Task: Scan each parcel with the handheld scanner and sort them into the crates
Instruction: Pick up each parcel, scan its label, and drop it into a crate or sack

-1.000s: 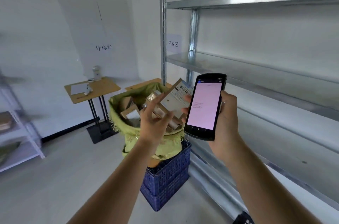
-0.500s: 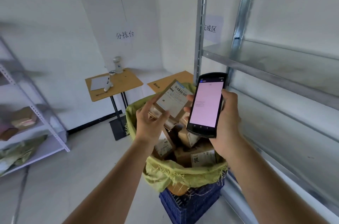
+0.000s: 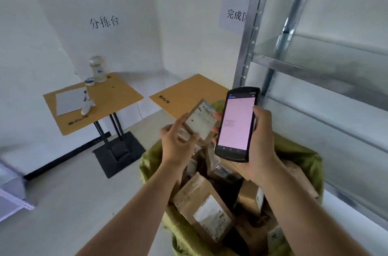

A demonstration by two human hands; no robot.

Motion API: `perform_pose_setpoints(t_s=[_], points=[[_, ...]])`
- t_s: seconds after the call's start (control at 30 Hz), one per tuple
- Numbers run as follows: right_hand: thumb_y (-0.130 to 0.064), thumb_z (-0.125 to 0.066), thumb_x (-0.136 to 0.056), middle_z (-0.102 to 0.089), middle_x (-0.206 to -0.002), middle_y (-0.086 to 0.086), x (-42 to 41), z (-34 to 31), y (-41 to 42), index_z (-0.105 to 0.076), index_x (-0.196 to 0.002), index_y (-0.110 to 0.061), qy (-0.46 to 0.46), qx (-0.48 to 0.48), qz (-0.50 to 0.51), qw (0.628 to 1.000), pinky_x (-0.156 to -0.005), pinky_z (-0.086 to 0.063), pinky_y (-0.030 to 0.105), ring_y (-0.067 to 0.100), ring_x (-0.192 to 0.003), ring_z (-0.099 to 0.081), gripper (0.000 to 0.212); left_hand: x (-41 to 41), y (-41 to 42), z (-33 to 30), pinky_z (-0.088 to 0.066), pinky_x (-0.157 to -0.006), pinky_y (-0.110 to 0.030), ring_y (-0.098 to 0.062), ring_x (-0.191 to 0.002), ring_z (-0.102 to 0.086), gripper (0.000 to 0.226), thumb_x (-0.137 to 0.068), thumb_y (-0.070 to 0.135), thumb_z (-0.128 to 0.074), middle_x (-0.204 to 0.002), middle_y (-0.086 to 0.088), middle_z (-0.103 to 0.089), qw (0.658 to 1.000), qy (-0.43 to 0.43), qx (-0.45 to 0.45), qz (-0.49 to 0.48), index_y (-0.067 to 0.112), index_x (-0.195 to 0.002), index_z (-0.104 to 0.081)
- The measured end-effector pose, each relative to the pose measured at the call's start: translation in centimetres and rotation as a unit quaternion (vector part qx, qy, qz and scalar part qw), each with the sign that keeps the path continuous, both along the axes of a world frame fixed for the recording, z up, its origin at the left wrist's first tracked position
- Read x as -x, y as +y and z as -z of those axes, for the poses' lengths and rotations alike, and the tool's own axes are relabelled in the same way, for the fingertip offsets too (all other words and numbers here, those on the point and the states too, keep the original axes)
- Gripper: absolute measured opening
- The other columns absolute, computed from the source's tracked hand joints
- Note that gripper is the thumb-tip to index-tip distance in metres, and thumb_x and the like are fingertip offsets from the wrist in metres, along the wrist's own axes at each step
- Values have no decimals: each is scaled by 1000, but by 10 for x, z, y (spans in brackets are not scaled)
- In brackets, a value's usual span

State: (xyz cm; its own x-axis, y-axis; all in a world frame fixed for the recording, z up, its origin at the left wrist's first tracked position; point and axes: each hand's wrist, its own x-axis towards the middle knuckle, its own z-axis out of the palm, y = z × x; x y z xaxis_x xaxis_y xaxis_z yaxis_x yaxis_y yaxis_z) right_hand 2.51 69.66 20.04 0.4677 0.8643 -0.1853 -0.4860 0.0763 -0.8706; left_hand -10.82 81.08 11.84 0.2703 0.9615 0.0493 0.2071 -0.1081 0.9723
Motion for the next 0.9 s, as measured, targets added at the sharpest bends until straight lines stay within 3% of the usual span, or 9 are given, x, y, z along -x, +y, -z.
perform_pose_setpoints(t_s=[0.1, 0.33, 0.4, 0.5, 0.57, 0.67, 0.73, 0.83, 0.9], points=[[-59, -39, -101, -78, -118, 15, -2, 10, 25, -64, -135, -23, 15, 16, 34, 999, -87, -53, 46, 31, -90, -71, 56, -9, 37, 13, -55, -66, -4, -24, -135, -44, 64, -93, 13, -79, -136, 1, -34, 999, 2, 25, 29, 51, -141, -58], [-63, -46, -86, -78, -121, 13, -12, 24, 44, -62, -139, -25, 23, 41, 100, 994, -90, -52, 47, 31, -94, -72, 68, -37, 71, 41, -50, -59, -2, -21, -127, -44, 55, -97, 20, -76, -142, 0, -33, 992, 72, 42, 95, 47, -142, -58], [-64, -44, -91, -78, -120, 13, -14, 30, 42, -62, -139, -24, 22, 49, 110, 992, -93, -54, 48, 30, -95, -72, 65, -39, 77, 47, -59, -84, -17, -21, -131, -52, 46, -97, 36, -74, -147, 3, -38, 989, 108, 26, 97, 51, -138, -60], [-67, -48, -90, -78, -120, 13, -16, 32, 36, -64, -136, -23, 36, 65, 134, 988, -100, -54, 51, 33, -100, -71, 65, -44, 79, 43, -51, -112, -45, -19, -135, -55, 43, -97, 44, -67, -153, 2, -50, 989, 109, 4, 103, 44, -140, -62], [-65, -49, -90, -77, -122, 15, -16, 32, 31, -62, -138, -20, 49, 70, 150, 985, -95, -56, 49, 35, -99, -70, 67, -49, 75, 28, -42, -118, -37, -13, -139, -50, 41, -102, 40, -61, -153, 6, -54, 989, 86, -15, 123, 35, -143, -62], [-58, -42, -101, -76, -120, 20, -16, 28, 19, -63, -133, -13, 47, 62, 172, 982, -80, -59, 42, 34, -90, -69, 59, -60, 59, 3, -39, -108, -23, 0, -130, -52, 40, -109, 41, -48, -147, 15, -59, 984, 16, 8, 178, 31, -146, -62], [-58, -40, -102, -77, -113, 19, -17, 28, 7, -67, -127, -12, 29, 64, 185, 980, -79, -57, 40, 32, -84, -70, 59, -67, 45, -11, -40, -104, -23, 10, -121, -54, 41, -111, 44, -41, -139, 19, -62, 978, -16, 31, 206, 33, -145, -62], [-52, -34, -106, -81, -105, 14, -15, 24, -17, -79, -110, -20, 15, 80, 214, 974, -74, -57, 38, 29, -81, -72, 55, -80, 24, -19, -41, -86, -7, 21, -105, -56, 39, -114, 40, -37, -121, 28, -63, 964, -50, 83, 246, 33, -141, -64], [-53, -34, -105, -80, -111, 16, -13, 20, -35, -74, -120, -21, 4, 95, 243, 965, -81, -58, 42, 32, -87, -73, 53, -86, 8, -23, -41, -86, -6, 24, -104, -55, 40, -114, 40, -36, -121, 31, -62, 955, -60, 102, 273, 32, -141, -64]])
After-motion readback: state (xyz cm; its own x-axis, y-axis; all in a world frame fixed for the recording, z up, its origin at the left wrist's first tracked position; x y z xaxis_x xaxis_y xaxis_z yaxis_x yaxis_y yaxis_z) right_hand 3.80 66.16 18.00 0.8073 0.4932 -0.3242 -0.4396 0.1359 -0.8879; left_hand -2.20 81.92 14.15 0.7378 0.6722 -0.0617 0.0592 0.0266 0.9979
